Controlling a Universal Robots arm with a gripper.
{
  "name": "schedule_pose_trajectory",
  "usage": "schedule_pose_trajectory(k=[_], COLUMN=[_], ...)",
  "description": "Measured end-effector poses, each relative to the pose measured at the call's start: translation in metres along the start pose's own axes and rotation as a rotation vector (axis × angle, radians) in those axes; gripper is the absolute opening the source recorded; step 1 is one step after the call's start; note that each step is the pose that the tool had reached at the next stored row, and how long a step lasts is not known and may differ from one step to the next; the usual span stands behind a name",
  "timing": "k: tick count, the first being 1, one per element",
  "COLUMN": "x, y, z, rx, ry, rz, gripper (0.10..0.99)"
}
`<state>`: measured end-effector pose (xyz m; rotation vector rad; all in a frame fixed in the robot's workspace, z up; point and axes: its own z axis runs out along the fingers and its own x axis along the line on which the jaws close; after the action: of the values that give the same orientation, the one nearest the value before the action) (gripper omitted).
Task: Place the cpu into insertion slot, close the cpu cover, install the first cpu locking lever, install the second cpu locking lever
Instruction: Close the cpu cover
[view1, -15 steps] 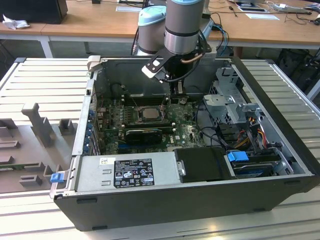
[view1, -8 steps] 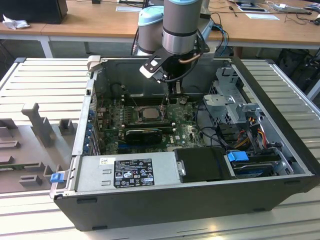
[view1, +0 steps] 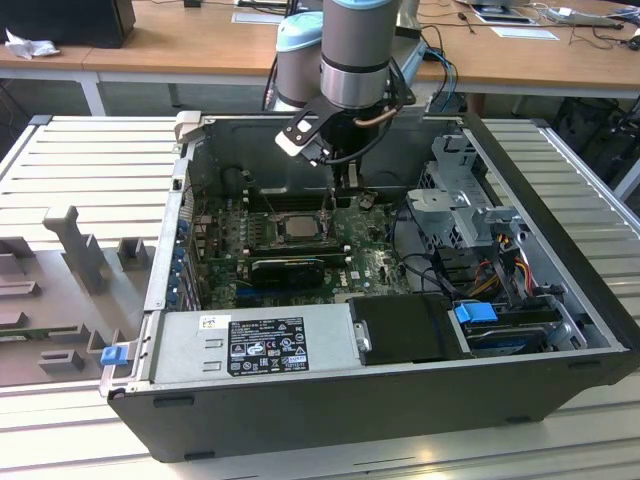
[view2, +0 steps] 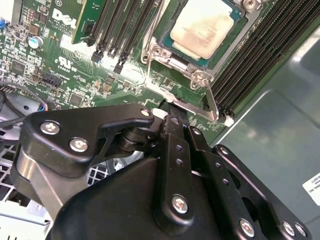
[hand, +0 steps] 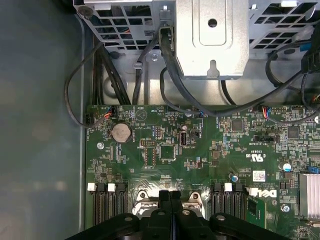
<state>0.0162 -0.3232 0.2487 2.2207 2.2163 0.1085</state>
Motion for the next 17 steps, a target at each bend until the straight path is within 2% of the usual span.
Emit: schedule_pose_trajectory(k=[17], x=[0.0], y=[-0.008], z=[-0.0004], rx=[0.0], ry=[0.0], rz=[0.0], gripper=[0.106])
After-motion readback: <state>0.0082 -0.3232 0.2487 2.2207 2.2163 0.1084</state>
